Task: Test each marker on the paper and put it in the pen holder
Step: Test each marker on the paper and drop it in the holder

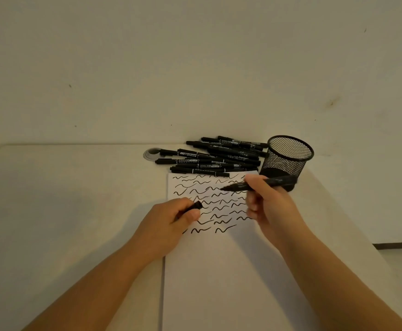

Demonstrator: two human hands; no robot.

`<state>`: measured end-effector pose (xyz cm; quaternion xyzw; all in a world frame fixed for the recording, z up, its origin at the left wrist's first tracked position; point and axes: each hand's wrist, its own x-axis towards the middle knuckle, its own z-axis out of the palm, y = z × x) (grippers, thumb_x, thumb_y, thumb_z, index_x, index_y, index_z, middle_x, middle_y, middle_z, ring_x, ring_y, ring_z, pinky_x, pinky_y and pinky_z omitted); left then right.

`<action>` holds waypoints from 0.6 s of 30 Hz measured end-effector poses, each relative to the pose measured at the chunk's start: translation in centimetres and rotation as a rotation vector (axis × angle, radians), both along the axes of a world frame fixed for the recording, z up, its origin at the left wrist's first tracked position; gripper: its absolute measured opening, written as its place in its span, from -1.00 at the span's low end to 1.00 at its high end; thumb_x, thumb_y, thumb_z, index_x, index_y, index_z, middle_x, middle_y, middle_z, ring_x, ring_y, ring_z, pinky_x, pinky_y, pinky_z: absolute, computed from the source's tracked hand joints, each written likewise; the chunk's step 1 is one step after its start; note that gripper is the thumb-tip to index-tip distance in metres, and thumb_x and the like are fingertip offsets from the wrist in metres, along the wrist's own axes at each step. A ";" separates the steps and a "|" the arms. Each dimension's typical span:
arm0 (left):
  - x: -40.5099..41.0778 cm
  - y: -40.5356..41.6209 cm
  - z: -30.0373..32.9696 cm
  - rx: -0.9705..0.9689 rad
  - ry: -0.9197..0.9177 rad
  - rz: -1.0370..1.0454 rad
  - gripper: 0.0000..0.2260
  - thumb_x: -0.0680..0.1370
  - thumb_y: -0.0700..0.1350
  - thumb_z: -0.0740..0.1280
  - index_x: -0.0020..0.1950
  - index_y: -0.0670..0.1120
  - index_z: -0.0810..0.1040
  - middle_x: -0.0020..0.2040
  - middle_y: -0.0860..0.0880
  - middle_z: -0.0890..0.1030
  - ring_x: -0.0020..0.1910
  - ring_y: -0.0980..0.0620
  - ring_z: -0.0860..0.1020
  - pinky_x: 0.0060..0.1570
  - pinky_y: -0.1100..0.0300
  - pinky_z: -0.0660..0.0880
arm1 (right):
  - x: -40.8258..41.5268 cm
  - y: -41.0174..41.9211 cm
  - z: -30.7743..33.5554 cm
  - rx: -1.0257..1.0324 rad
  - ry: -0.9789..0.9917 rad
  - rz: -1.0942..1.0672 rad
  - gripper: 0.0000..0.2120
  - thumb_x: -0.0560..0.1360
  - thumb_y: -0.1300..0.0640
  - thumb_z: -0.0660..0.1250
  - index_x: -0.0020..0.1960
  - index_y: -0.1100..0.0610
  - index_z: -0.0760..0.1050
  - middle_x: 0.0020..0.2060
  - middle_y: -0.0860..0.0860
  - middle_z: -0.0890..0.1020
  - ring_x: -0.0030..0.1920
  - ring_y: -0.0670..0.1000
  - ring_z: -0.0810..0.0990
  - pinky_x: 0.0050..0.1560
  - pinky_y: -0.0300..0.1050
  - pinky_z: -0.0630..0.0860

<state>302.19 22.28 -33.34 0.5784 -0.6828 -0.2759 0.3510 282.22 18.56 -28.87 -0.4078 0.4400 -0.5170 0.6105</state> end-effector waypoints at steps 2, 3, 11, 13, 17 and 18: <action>0.0 0.1 0.0 -0.001 0.016 -0.011 -0.86 0.52 0.04 0.23 -0.20 0.10 0.52 -0.31 -0.02 0.58 -0.39 0.20 0.44 -0.32 0.28 0.39 | 1.2 -0.4 0.1 0.011 -0.093 0.066 -0.73 0.51 0.10 0.25 -0.33 0.11 0.58 -0.60 -0.01 0.42 -0.60 -0.08 0.31 -0.61 -0.25 0.22; 0.0 0.1 0.0 -0.001 0.023 -0.015 -0.86 0.52 0.04 0.24 -0.21 0.11 0.52 -0.34 0.03 0.56 -0.40 0.22 0.43 -0.35 0.35 0.36 | 1.7 -0.5 -0.1 0.006 -0.115 0.076 -0.67 0.52 0.07 0.23 -0.37 0.08 0.59 -0.60 0.00 0.42 -0.60 -0.07 0.31 -0.60 -0.24 0.22; 0.0 0.2 0.0 -0.024 0.026 -0.031 -0.83 0.52 0.02 0.27 -0.27 0.21 0.50 -0.40 0.19 0.50 -0.43 0.23 0.40 -0.39 0.41 0.32 | 1.6 0.0 -2.1 -0.071 0.035 0.069 -0.66 0.53 0.09 0.20 -0.36 0.08 0.58 -0.59 0.03 0.46 -0.60 -0.07 0.36 -0.60 -0.26 0.27; -0.1 0.3 0.2 -0.030 -0.001 -0.035 -0.85 0.52 0.01 0.27 -0.24 0.22 0.50 -0.40 0.24 0.50 -0.42 0.23 0.41 -0.37 0.41 0.32 | 1.7 0.1 -2.0 -0.095 0.061 0.074 -0.66 0.53 0.10 0.20 -0.37 0.08 0.58 -0.59 0.03 0.46 -0.59 -0.07 0.36 -0.59 -0.26 0.27; -0.2 0.4 0.4 -0.040 -0.017 -0.044 -0.88 0.52 0.02 0.27 -0.21 0.21 0.51 -0.42 0.25 0.48 -0.43 0.22 0.40 -0.40 0.42 0.30 | 2.0 0.4 -2.0 -0.143 0.146 0.084 -0.66 0.52 0.11 0.22 -0.38 0.05 0.60 -0.59 0.03 0.49 -0.58 -0.07 0.39 -0.59 -0.29 0.30; -0.2 0.5 0.5 -0.043 -0.022 -0.048 -0.89 0.51 0.03 0.27 -0.20 0.21 0.51 -0.42 0.23 0.48 -0.43 0.22 0.40 -0.40 0.41 0.30 | 2.1 0.5 -2.0 -0.155 0.150 0.099 -0.67 0.52 0.13 0.22 -0.37 0.04 0.60 -0.59 0.03 0.50 -0.58 -0.07 0.40 -0.58 -0.30 0.31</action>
